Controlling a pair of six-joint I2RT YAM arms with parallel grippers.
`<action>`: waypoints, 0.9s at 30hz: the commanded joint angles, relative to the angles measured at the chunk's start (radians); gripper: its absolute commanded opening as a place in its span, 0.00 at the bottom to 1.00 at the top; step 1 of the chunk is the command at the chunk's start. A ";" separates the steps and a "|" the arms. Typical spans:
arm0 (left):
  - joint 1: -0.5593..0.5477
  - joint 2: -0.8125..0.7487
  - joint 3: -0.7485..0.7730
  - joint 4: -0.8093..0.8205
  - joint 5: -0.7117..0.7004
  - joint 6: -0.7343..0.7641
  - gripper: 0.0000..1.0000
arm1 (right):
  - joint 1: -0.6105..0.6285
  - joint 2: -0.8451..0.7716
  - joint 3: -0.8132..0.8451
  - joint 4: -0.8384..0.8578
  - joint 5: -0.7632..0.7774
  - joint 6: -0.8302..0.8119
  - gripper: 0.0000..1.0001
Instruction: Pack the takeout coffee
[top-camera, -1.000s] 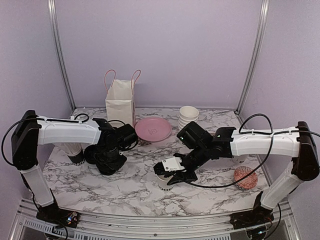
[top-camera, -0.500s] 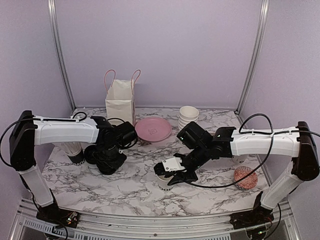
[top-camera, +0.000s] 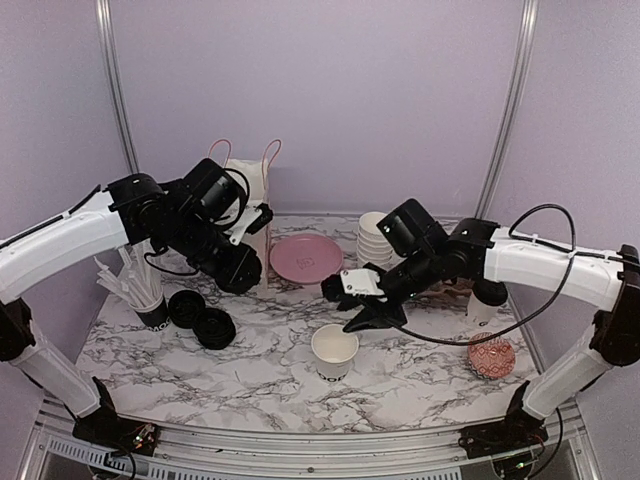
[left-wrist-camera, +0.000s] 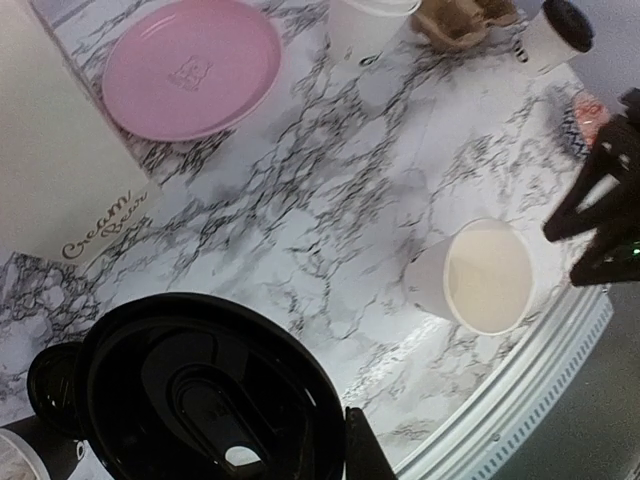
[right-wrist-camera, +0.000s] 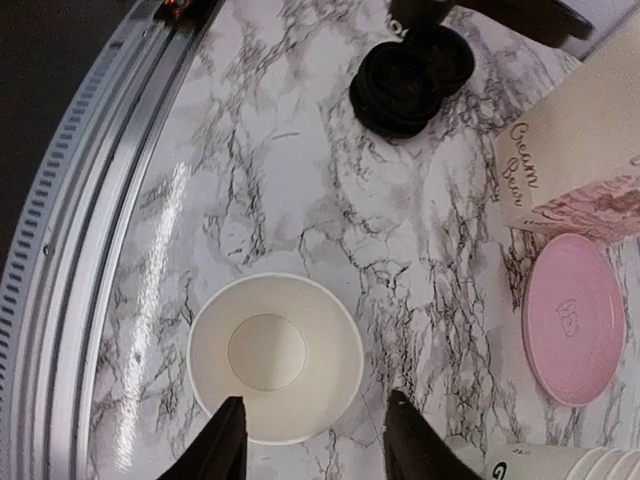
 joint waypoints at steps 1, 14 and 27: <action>-0.005 -0.071 0.058 0.149 0.207 0.019 0.10 | -0.188 -0.064 0.116 0.028 -0.224 0.088 0.57; 0.043 -0.230 -0.243 1.063 0.391 -0.223 0.11 | -0.320 0.076 0.276 0.427 -0.664 0.719 0.89; 0.047 -0.226 -0.331 1.296 0.407 -0.353 0.11 | -0.292 0.176 0.321 0.723 -0.722 1.010 0.99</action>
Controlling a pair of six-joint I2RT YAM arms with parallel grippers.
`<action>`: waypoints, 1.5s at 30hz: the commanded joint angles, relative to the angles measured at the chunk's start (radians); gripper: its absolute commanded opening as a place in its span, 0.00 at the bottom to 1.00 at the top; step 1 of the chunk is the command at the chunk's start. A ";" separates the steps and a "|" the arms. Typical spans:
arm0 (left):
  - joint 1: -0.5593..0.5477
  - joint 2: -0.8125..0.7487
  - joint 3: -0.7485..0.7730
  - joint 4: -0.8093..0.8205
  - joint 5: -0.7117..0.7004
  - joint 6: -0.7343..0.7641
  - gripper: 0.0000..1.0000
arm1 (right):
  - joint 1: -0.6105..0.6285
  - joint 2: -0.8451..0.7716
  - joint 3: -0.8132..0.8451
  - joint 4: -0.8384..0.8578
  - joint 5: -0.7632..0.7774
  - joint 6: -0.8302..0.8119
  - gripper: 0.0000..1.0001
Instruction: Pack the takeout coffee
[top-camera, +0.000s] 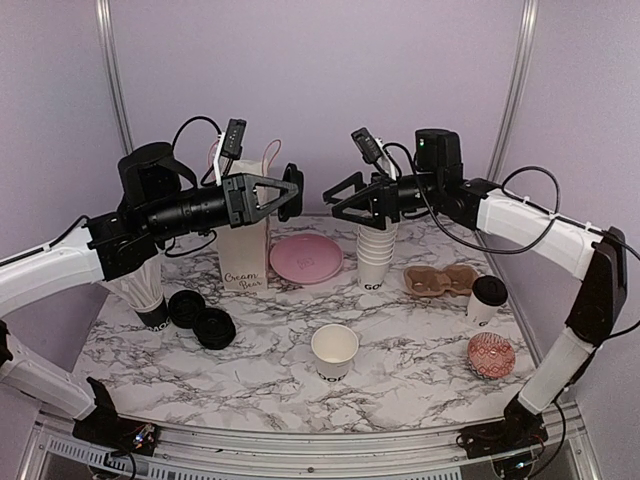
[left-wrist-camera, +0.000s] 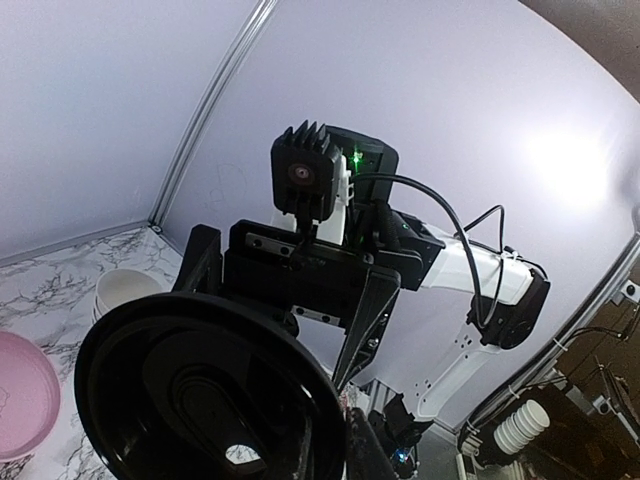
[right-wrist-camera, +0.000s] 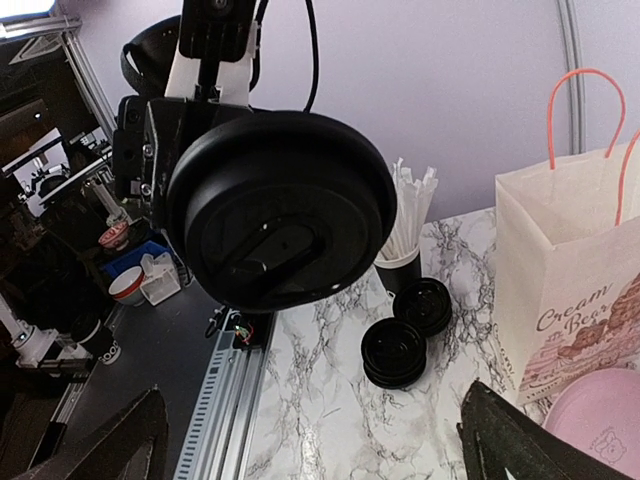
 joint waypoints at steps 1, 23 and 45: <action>0.003 -0.015 -0.013 0.143 0.040 -0.055 0.11 | 0.021 0.029 0.066 0.174 -0.045 0.151 0.99; 0.002 0.019 -0.030 0.194 0.078 -0.100 0.11 | 0.109 0.118 0.168 0.258 -0.053 0.252 0.94; 0.004 0.036 -0.052 0.195 0.047 -0.091 0.21 | 0.117 0.127 0.157 0.193 -0.026 0.195 0.70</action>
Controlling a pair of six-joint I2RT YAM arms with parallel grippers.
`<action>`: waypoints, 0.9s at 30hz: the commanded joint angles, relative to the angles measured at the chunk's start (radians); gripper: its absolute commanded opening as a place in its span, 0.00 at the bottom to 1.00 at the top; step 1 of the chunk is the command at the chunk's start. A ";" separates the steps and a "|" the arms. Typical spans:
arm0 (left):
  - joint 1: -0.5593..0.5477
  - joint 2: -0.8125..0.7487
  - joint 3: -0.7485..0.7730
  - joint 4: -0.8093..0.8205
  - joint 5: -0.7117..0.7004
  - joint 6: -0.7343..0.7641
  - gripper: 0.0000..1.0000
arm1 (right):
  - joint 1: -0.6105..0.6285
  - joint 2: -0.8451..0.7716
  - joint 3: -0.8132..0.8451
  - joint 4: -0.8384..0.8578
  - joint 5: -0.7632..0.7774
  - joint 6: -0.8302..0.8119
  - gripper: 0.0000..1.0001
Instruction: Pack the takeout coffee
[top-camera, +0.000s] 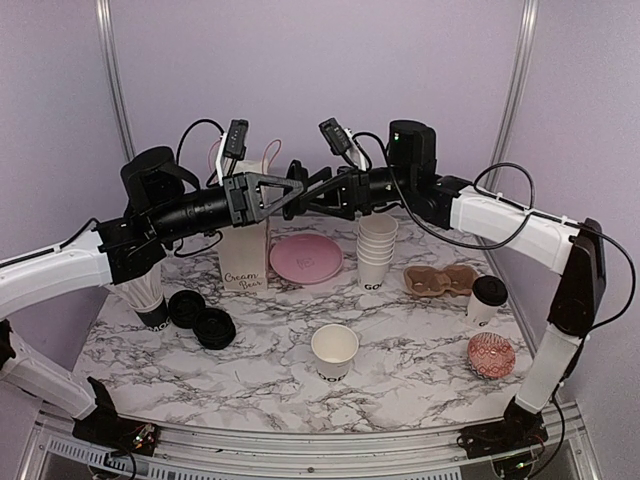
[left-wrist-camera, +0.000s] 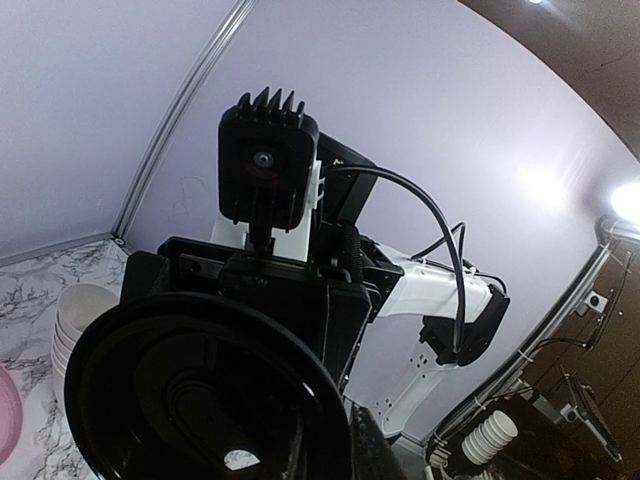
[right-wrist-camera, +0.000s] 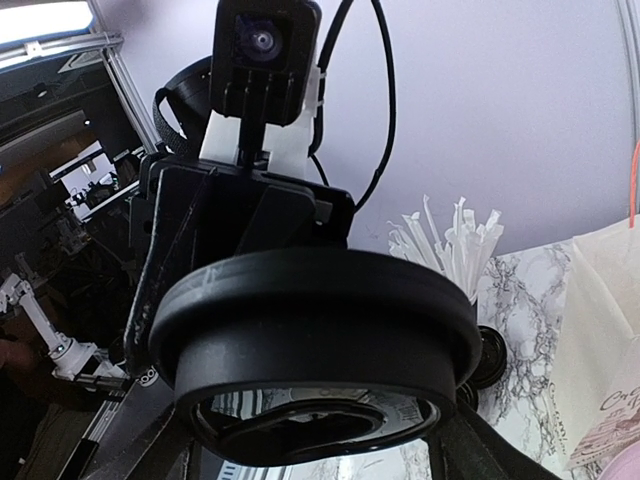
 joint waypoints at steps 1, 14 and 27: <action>0.003 0.005 -0.021 0.032 -0.014 0.004 0.24 | 0.000 -0.003 0.017 -0.005 -0.006 -0.015 0.70; 0.014 -0.127 -0.072 -0.265 -0.152 0.162 0.51 | -0.098 -0.092 -0.074 -0.379 0.078 -0.412 0.67; 0.012 -0.101 -0.089 -0.462 -0.296 0.287 0.52 | 0.005 -0.183 -0.127 -1.036 0.532 -1.104 0.67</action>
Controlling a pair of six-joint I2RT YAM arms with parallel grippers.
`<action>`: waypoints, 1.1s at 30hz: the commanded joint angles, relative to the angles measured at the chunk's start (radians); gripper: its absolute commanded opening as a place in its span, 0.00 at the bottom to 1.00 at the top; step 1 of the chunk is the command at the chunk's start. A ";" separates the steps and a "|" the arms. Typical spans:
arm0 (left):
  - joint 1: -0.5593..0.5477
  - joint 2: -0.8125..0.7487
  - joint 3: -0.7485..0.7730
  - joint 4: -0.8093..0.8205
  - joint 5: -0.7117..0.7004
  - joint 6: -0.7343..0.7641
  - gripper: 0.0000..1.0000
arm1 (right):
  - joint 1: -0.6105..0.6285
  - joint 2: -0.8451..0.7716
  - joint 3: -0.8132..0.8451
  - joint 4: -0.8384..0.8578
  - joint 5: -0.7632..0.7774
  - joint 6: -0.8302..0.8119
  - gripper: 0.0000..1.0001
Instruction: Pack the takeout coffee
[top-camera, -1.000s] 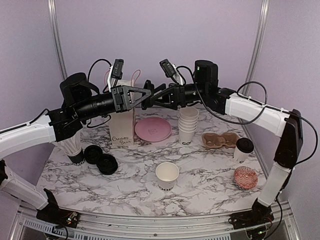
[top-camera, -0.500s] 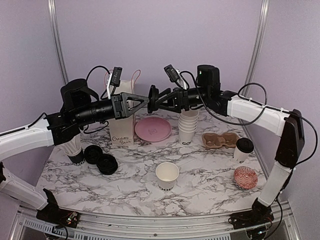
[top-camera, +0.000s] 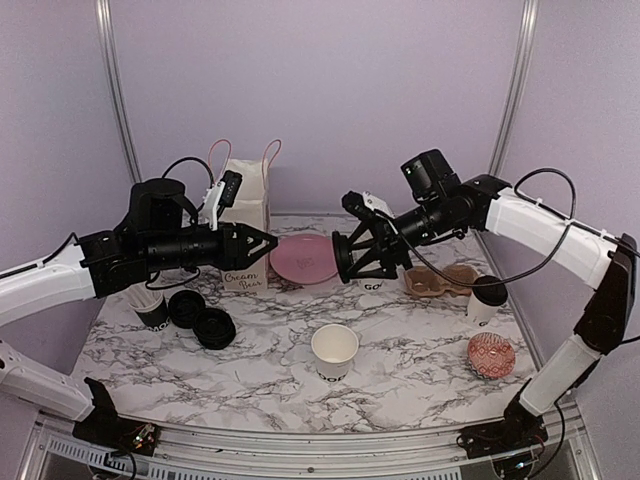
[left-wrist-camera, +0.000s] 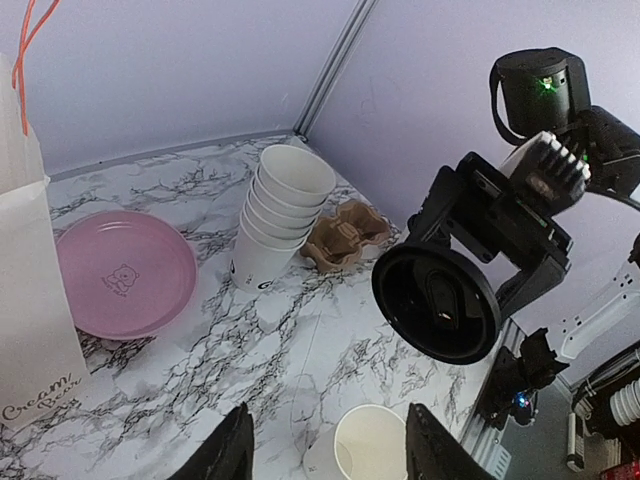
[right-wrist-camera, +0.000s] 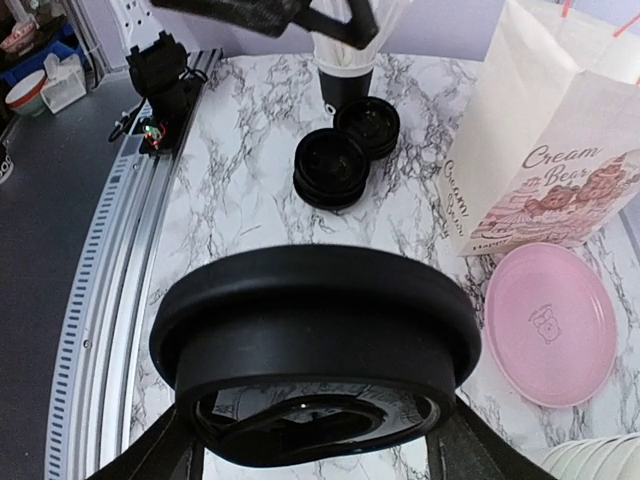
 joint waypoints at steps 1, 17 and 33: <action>0.003 0.028 0.042 -0.021 0.002 0.043 0.52 | 0.089 0.002 -0.015 -0.232 0.201 -0.219 0.66; 0.002 0.039 0.029 -0.007 0.025 0.067 0.52 | 0.197 0.140 0.034 -0.370 0.316 -0.270 0.66; 0.002 0.059 0.010 0.001 0.029 0.092 0.52 | 0.215 0.194 0.106 -0.402 0.347 -0.248 0.66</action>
